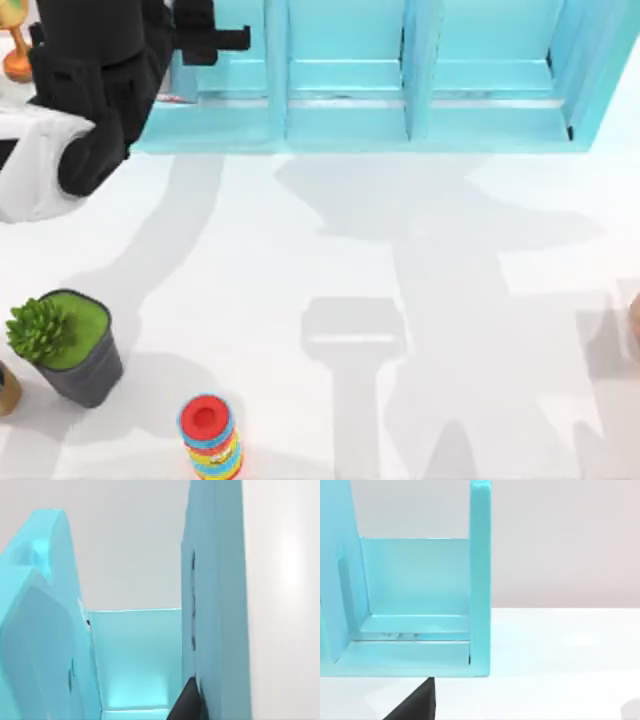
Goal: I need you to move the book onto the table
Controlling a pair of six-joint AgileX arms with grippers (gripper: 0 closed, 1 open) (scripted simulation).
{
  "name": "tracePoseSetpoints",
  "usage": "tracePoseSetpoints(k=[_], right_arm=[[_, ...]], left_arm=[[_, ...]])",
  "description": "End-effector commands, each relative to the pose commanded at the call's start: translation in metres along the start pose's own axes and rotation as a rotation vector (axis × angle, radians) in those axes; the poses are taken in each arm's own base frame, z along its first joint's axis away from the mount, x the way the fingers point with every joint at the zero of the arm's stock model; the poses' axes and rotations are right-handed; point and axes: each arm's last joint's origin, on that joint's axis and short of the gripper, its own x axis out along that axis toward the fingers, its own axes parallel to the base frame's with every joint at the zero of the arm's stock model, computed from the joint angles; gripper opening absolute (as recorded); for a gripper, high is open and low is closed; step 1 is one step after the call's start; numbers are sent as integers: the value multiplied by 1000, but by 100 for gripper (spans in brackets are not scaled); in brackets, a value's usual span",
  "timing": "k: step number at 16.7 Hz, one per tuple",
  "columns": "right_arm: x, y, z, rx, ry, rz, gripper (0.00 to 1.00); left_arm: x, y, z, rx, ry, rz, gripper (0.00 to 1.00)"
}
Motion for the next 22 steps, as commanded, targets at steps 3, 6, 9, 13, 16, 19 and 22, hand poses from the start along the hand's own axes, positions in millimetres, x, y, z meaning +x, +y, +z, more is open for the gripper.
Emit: tracePoseSetpoints(k=[3,6,9,13,16,19,22], right_arm=[[0,0,0,0,0,0,100],[0,0,0,0,0,0,100],[0,0,0,0,0,0,100],[0,0,0,0,0,0,100],[0,0,0,0,0,0,100],[0,0,0,0,0,0,100],[0,0,0,0,0,0,100]], left_arm=[[-61,3,34,-5,-22,-4,0],[-102,9,41,-5,-3,6,0],[-121,13,39,-5,18,16,0],[-122,13,39,-5,20,17,0],[-119,13,37,-8,30,24,0],[-109,-2,28,-70,73,44,0],[-96,-31,11,-193,131,81,0]])
